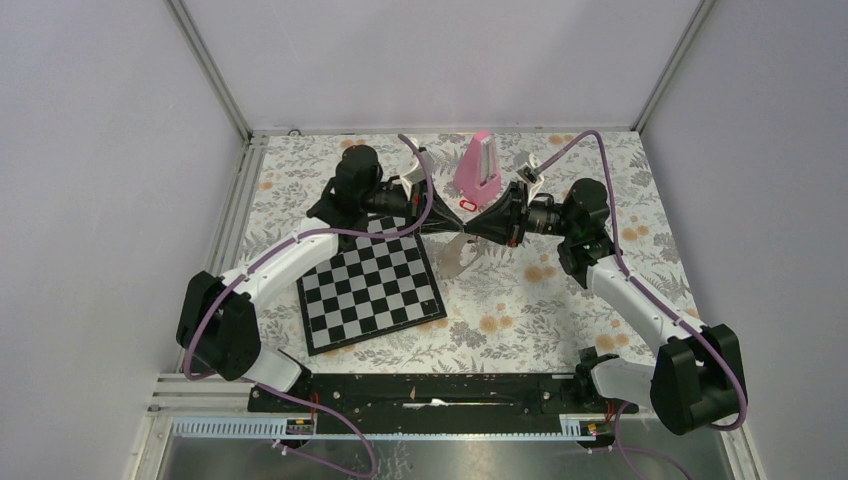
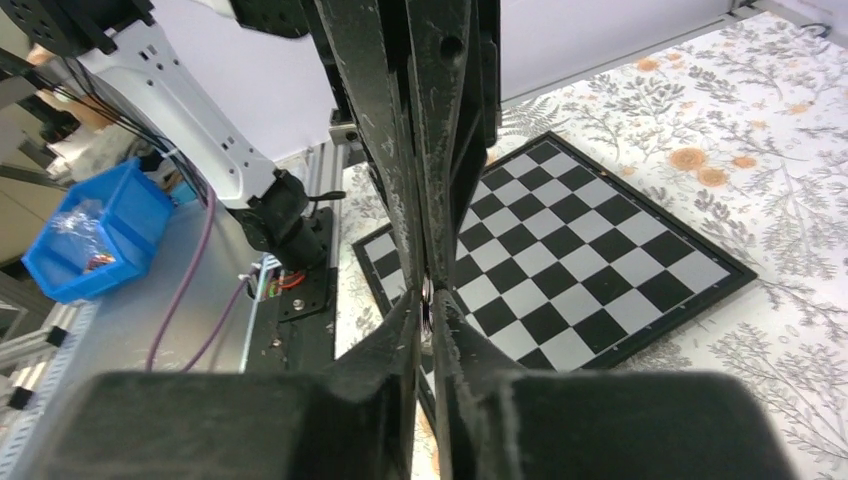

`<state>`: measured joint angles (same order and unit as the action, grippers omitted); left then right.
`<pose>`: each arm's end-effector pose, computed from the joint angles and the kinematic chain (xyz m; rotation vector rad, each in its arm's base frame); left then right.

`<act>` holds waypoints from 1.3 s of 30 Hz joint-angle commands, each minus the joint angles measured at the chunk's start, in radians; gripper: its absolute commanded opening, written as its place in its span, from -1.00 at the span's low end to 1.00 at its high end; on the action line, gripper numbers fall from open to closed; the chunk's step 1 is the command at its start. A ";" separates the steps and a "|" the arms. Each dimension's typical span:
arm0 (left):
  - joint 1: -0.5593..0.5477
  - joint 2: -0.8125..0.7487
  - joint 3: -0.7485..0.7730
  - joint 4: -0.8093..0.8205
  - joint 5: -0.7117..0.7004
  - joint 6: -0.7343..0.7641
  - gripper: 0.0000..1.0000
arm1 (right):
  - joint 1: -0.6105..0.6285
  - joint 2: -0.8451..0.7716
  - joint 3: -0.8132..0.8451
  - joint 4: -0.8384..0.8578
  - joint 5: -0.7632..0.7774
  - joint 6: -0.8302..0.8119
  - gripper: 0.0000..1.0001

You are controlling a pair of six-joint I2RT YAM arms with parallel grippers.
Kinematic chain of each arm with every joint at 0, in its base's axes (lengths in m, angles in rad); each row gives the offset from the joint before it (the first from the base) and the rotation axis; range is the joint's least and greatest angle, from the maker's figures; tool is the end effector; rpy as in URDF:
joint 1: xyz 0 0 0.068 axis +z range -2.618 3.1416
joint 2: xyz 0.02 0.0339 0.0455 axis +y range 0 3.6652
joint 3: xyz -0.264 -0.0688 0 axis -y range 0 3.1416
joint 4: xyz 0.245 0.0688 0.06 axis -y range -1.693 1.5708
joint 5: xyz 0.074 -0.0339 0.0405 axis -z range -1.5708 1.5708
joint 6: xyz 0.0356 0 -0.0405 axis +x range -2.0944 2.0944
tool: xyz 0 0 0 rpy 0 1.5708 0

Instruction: Put the keys on the keyring

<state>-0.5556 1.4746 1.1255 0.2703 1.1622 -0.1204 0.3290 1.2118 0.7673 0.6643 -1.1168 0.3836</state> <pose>0.2659 -0.2035 0.3419 1.2547 1.3119 -1.4370 0.2373 0.1148 0.3290 -0.9626 1.3066 1.3065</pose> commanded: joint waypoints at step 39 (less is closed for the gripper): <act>-0.197 0.056 0.447 -0.919 -0.399 0.605 -1.00 | 0.015 -0.071 0.017 -0.310 -0.078 -0.407 -0.23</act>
<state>-0.7479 1.5272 1.5322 -0.7063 0.7246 0.4995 0.3317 1.1477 0.7856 0.2970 -1.1709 -0.0326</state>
